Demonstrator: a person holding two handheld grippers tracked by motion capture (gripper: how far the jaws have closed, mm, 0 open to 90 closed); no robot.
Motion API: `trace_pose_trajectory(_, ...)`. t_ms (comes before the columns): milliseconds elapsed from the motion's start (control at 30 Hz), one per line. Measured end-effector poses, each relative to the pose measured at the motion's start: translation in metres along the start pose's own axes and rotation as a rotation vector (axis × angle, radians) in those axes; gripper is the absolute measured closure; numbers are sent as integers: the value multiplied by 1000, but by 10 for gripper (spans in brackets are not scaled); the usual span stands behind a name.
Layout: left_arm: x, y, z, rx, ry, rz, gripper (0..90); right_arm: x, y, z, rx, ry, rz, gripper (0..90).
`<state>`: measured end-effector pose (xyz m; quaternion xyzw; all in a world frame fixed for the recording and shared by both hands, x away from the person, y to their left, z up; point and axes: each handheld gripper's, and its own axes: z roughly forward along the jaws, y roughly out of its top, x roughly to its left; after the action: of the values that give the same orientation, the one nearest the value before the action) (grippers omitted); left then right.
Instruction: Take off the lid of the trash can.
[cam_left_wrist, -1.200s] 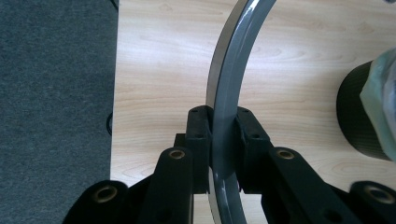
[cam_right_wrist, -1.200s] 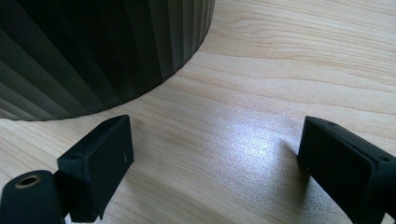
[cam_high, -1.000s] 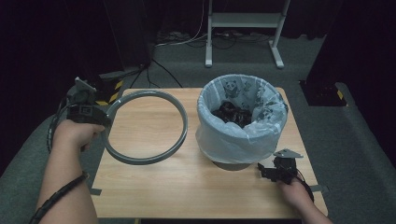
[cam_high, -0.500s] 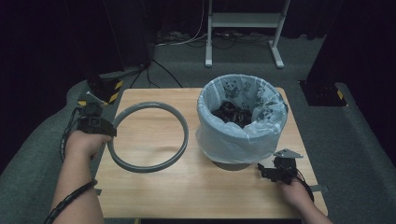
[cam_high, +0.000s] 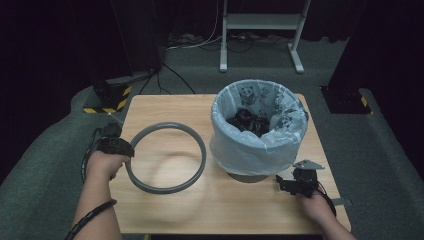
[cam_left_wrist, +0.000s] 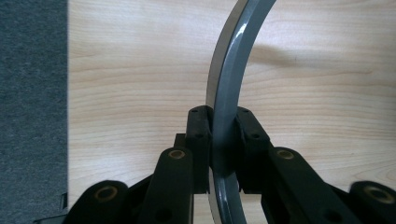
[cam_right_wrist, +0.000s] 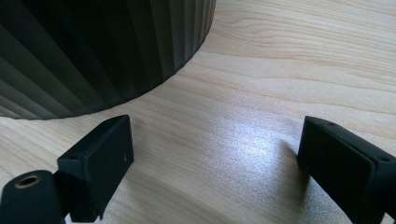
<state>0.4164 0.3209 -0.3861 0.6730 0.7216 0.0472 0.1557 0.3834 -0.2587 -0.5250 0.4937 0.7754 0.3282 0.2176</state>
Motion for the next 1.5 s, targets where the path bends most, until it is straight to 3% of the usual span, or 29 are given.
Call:
trace_pose_trajectory(533, -4, -13, 47, 42, -16, 5, 781, 0, 0, 0, 1, 2, 3, 102)
trace_pose_trajectory(833, -4, -22, 66, 29, -19, -13, 782, 0, 0, 0, 2, 2, 1, 101)
trace_pose_trajectory(1500, -16, -27, 87, 13, -7, -16, 778, 0, 0, 0, 2, 2, 0, 102)
